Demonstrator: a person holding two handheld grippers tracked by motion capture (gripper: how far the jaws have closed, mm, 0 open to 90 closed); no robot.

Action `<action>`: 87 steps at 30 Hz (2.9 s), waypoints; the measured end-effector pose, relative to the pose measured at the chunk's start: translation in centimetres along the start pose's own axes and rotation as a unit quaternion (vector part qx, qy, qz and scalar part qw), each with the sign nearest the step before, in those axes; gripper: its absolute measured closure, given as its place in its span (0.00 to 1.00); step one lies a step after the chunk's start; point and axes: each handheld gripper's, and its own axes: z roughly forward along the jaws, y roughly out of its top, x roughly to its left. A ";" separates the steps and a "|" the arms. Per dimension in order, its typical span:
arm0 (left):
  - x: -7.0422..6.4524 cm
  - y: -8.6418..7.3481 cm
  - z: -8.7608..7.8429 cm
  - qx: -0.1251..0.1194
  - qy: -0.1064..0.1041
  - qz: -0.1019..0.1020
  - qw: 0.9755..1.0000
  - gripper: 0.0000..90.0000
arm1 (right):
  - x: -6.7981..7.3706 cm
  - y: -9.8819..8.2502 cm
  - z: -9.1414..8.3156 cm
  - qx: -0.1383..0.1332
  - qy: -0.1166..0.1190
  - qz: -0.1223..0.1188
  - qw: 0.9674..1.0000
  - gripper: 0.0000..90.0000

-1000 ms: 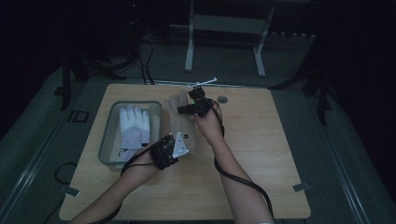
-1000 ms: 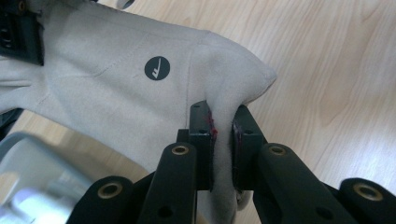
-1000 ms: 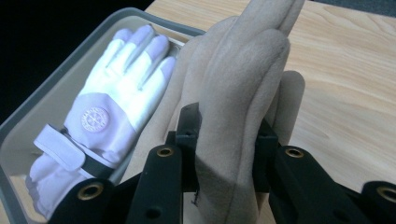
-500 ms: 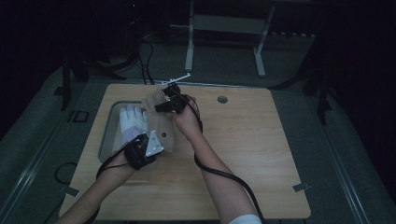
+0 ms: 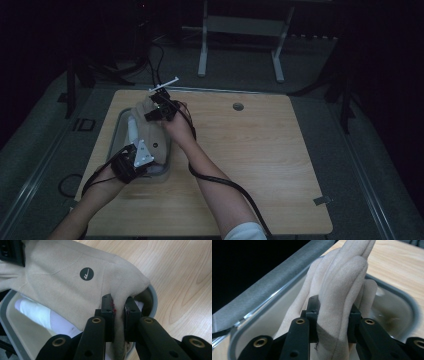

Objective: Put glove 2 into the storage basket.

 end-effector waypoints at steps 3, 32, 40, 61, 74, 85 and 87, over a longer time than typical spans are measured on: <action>0.2 -0.5 0.2 0.005 -0.001 -0.004 1.000 0.91 | 0.5 0.2 0.8 0.005 -0.003 -0.005 1.000 0.80; 0.5 -1.8 3.2 0.045 -0.040 -0.025 0.998 0.87 | -1.2 -1.2 2.6 0.036 -0.007 -0.012 0.999 0.38; 0.9 -1.0 0.9 0.002 -0.023 -0.065 0.998 0.46 | -1.5 -1.8 -0.1 0.026 0.019 -0.033 0.999 0.21; -1.9 1.6 1.6 -0.058 -0.090 -0.084 0.991 0.16 | -3.1 -6.8 -4.8 0.007 0.011 -0.058 0.998 0.20; -4.0 3.4 3.8 -0.089 -0.147 -0.075 0.982 0.16 | -4.9 -10.2 -7.9 -0.002 0.001 -0.053 0.999 0.20; -6.9 4.3 5.9 -0.084 -0.183 -0.062 0.978 0.16 | -6.8 -14.0 -9.7 -0.003 -0.008 -0.043 0.999 0.20; -7.5 4.4 6.6 -0.078 -0.191 -0.053 0.977 0.16 | -7.3 -14.8 -9.8 0.002 -0.009 -0.038 0.999 0.20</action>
